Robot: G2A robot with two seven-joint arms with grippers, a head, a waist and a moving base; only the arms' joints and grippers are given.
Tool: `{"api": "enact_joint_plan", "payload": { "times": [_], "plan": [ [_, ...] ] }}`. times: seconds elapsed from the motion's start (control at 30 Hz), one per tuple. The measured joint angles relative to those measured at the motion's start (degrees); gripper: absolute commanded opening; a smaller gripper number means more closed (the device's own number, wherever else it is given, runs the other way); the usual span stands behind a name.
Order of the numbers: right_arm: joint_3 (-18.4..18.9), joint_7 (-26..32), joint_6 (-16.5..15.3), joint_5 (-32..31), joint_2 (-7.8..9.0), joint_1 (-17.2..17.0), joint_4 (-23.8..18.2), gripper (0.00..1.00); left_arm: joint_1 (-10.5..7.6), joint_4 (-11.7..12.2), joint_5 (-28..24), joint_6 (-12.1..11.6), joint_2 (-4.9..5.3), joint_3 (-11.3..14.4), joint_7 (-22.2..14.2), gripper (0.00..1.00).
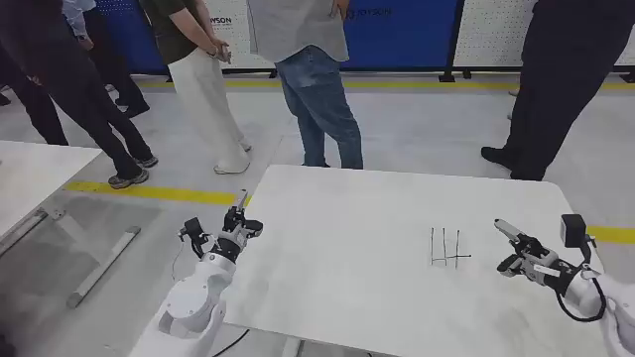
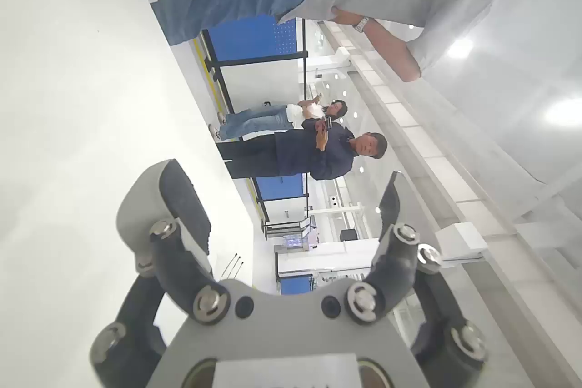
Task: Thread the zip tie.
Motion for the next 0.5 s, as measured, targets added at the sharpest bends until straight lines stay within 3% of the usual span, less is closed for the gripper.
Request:
{"api": "enact_joint_plan", "payload": {
  "times": [0.03,0.07,0.1,0.13,0.23,0.3,0.4,0.5],
  "plan": [
    [0.0,0.0,0.0,0.0,0.0,0.0,0.0,0.78,0.0,0.0,0.0,0.0,0.0,0.0,0.0,1.0],
    [0.0,0.0,0.0,0.0,0.0,0.0,0.0,0.78,0.0,0.0,0.0,0.0,0.0,0.0,0.0,0.78],
    [0.0,0.0,0.0,0.0,0.0,0.0,0.0,0.78,0.0,0.0,0.0,0.0,0.0,0.0,0.0,0.78],
    [0.0,0.0,0.0,0.0,0.0,0.0,0.0,1.0,0.0,0.0,0.0,0.0,0.0,0.0,0.0,1.0],
    [-0.1,0.4,-0.4,-0.4,0.19,0.4,-0.4,1.0,0.0,0.0,0.0,0.0,0.0,0.0,0.0,1.0],
    [-0.7,2.1,-2.4,-3.8,0.7,2.0,-0.6,1.0,0.0,0.0,0.0,0.0,0.0,0.0,0.0,1.0],
    [-2.4,6.4,-3.7,-11.7,1.3,6.1,2.3,1.0,0.0,0.0,0.0,0.0,0.0,0.0,0.0,1.0],
    [-5.1,10.6,-4.1,-15.0,1.54,10.1,5.7,1.0,0.0,0.0,0.0,0.0,0.0,0.0,0.0,1.0]
  ]
}}
